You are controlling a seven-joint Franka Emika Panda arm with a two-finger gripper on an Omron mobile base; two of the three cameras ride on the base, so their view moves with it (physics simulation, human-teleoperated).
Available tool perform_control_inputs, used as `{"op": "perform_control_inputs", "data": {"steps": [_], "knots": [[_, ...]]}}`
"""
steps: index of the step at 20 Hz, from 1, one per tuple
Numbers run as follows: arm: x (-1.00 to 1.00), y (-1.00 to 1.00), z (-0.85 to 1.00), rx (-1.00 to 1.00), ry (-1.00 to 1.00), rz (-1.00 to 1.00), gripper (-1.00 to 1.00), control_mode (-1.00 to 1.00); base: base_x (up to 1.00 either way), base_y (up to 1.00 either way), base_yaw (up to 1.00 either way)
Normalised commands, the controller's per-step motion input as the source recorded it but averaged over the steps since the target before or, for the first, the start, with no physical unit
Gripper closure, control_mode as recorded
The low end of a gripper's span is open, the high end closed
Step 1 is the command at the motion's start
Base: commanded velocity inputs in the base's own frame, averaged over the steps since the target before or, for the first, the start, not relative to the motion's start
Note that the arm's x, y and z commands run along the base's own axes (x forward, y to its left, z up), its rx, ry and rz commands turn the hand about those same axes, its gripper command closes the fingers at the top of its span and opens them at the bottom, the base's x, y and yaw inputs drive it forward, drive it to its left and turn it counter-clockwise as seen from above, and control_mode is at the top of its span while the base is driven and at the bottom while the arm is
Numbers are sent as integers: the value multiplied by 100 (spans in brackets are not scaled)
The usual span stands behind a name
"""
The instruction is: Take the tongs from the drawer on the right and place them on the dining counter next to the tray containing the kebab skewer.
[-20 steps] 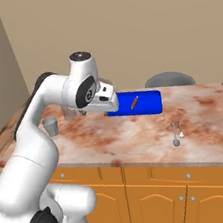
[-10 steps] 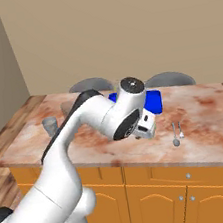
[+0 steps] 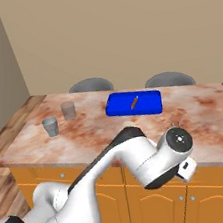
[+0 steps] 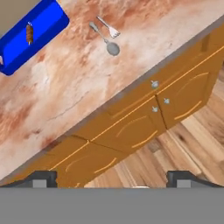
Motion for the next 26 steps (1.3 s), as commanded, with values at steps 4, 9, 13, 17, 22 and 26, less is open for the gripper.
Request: {"op": "perform_control_inputs", "data": {"steps": [4, 9, 13, 17, 22, 26], "knots": [[-8, -53, -49, 0, -18, -8, -100, -100, 0, 0, 0], [-5, -17, -38, -1, -35, 7, -100, -100, 0, 0, 0], [-29, -23, -27, -8, -43, 23, -100, -100, 0, 0, 0], [-34, -28, -28, -12, -46, 26, -100, -100, 0, 0, 0], [-18, -11, -35, -19, -41, 26, -100, -100, 0, 0, 0], [-4, 0, -42, -25, -39, 16, -100, -100, 0, 0, 0]]}}
